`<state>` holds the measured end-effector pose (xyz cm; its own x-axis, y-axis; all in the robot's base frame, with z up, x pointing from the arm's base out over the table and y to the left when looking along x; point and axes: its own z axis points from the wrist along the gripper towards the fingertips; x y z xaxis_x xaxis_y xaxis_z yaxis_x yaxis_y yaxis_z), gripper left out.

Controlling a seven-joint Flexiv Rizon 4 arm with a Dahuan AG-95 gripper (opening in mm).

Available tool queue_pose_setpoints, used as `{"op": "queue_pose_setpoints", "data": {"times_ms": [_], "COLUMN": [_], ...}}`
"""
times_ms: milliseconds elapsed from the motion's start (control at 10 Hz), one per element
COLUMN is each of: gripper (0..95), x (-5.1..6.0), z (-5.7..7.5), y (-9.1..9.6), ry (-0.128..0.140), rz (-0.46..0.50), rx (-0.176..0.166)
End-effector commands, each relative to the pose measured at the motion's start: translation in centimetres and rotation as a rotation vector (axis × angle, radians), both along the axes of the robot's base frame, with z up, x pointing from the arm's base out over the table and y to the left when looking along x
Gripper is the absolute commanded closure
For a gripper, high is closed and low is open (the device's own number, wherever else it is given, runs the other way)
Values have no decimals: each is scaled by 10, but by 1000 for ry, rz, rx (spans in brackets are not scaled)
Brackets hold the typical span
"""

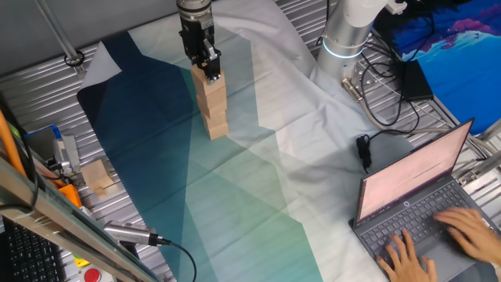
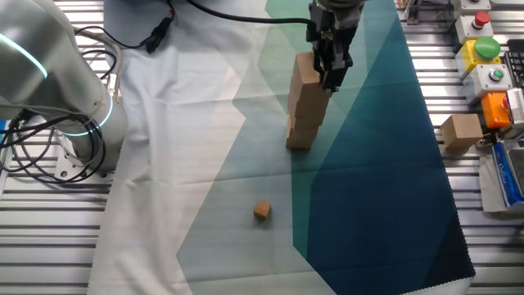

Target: Stack the blocks in a vertical line of five

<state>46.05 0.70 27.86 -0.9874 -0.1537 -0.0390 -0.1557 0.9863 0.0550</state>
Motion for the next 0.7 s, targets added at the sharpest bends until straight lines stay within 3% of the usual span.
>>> {"op": "queue_pose_setpoints", "data": {"times_ms": [100, 300, 400, 600, 700], "gripper": [950, 950, 760, 760, 570], "x": [0, 0, 0, 0, 0], "z": [-1, -1, -1, -1, -1], "y": [1, 1, 1, 1, 1], "ry": [-1, 0, 1, 2, 2], "rz": [-1, -4, -4, -3, -2], "rx": [-4, -3, -2, 1, 1]}}
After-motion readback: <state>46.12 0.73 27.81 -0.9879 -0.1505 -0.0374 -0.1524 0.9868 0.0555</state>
